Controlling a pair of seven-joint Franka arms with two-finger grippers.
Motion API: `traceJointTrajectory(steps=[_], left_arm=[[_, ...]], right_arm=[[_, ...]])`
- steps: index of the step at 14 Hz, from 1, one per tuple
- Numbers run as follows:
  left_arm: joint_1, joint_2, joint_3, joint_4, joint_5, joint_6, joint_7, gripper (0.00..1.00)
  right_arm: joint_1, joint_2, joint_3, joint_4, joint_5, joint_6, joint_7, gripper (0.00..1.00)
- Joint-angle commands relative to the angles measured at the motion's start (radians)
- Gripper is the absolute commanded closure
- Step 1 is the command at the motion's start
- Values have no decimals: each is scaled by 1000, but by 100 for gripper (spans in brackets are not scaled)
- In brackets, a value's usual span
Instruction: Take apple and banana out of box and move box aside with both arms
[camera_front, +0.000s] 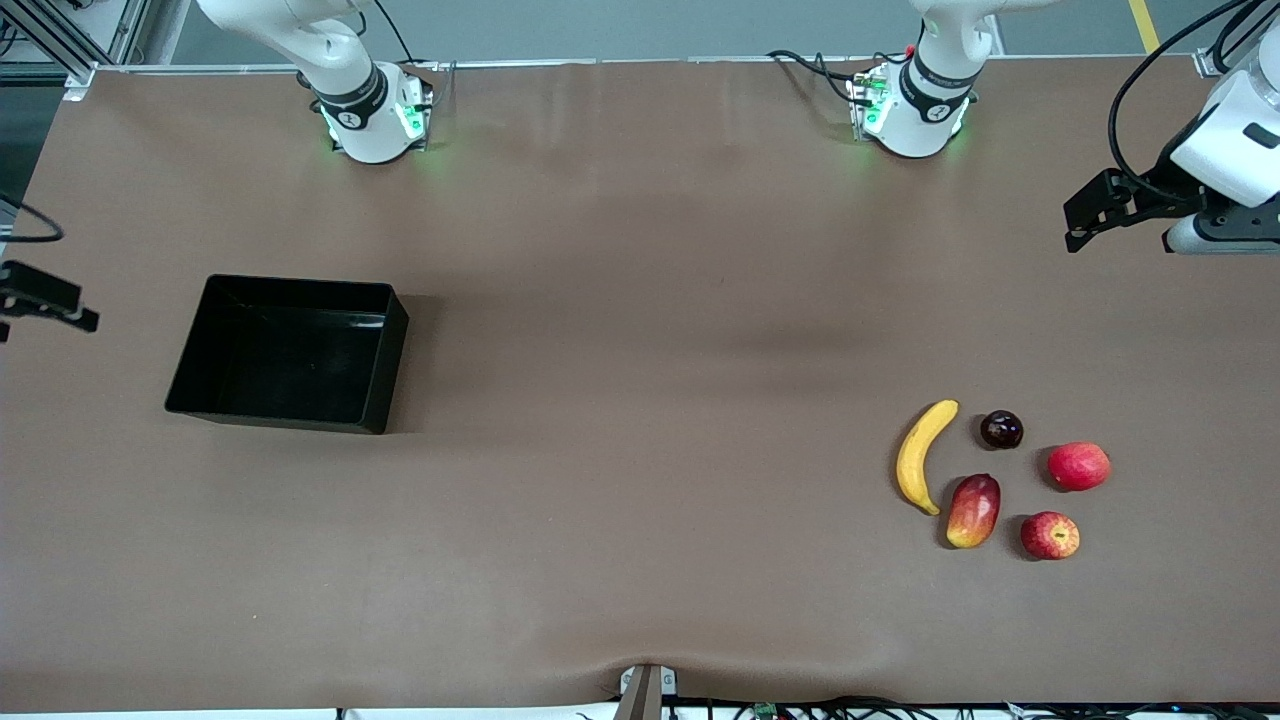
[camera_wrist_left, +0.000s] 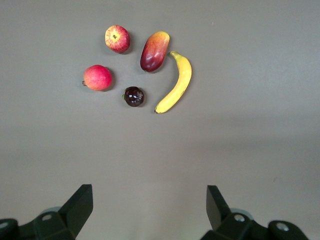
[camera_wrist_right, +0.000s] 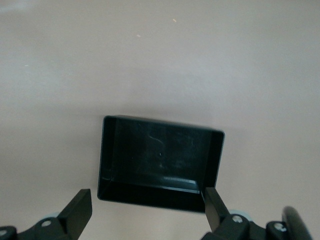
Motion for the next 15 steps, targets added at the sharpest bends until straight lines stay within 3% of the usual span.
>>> traceJointTrajectory(steps=[1, 2, 3, 5, 8, 11, 13, 15], left_arm=[[1, -7, -1, -3, -6, -2, 21, 0], [1, -7, -1, -3, -6, -2, 21, 0], [1, -7, -1, -1, -6, -2, 21, 0], [6, -7, -1, -1, -6, -2, 21, 0], [6, -7, -1, -1, -6, -2, 21, 0], [8, -13, 5, -1, -6, -2, 20, 0], [8, -13, 5, -1, -6, -2, 20, 0], [8, -14, 7, -1, -8, -2, 17, 0]], right_arm=[[-187, -178, 234, -259, -62, 86, 107, 0], [-267, -254, 320, -380, -67, 155, 113, 0], [-307, -313, 361, -467, -67, 194, 117, 0], [-312, -353, 361, -536, -67, 197, 117, 0], [-325, -359, 352, -511, -51, 134, 118, 0], [-335, -281, 340, -337, -54, 130, 118, 0], [-313, -226, 285, -248, -51, 128, 114, 0], [-267, -220, 243, -240, -50, 122, 115, 0]])
